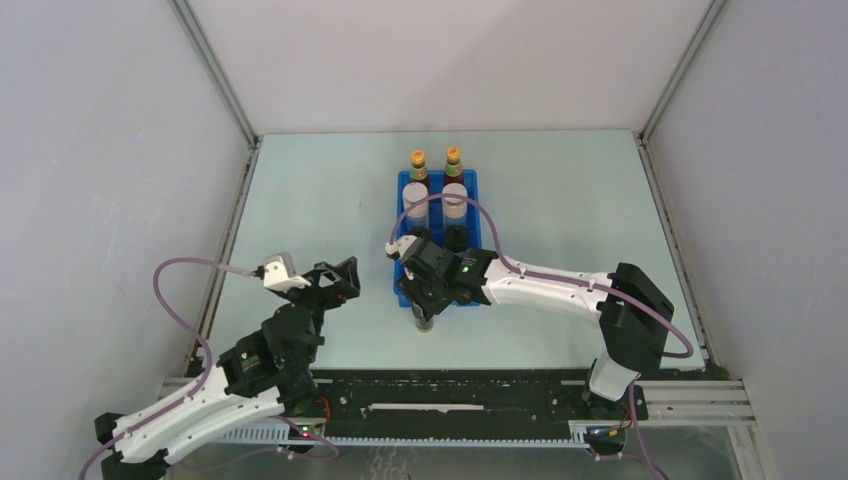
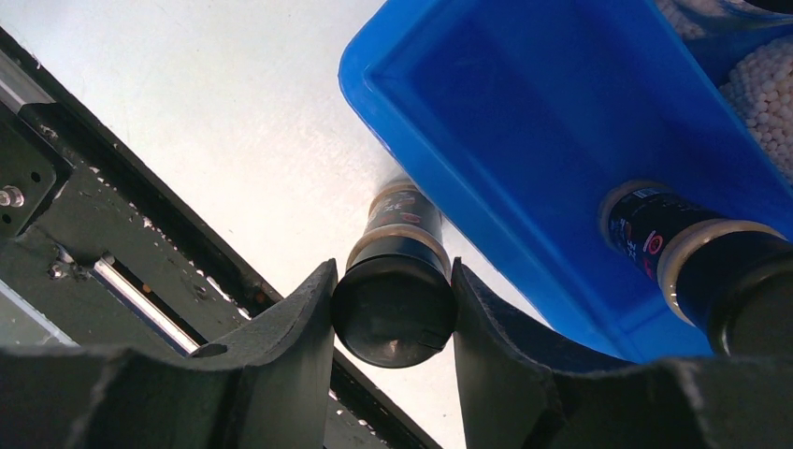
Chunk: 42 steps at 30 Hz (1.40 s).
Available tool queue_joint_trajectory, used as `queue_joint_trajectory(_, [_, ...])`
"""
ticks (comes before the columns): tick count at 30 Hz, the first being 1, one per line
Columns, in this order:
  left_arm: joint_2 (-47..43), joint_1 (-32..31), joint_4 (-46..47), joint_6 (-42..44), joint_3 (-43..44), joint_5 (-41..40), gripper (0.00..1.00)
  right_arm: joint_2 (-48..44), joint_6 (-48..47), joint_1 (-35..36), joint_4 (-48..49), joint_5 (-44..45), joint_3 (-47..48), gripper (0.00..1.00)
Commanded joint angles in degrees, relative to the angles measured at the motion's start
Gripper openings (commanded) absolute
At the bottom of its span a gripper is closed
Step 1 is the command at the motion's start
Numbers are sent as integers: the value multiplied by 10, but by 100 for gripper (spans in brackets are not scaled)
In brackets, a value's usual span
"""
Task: Organize the condiment bottles
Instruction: Pick up the bottle from the center of the board.
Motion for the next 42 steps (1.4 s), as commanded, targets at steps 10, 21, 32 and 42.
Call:
queue_joint_trajectory(10, [-7,-2,8,0,-7,-18,95,-37,-4,13,-18,25,14,0])
queue_joint_trajectory(21, [-10,-2,6,-2,-8,-19,95,-40,-17,38,-78,51,88,0])
queue_joint_trajectory(32, [-11,-2,3,-4,-9,-21,95,-38,-30,56,-139,70,168,0])
queue_joint_trajectory(42, [-10,-3,4,-5,-10,-21,95,-41,-46,47,-162,81,204,0])
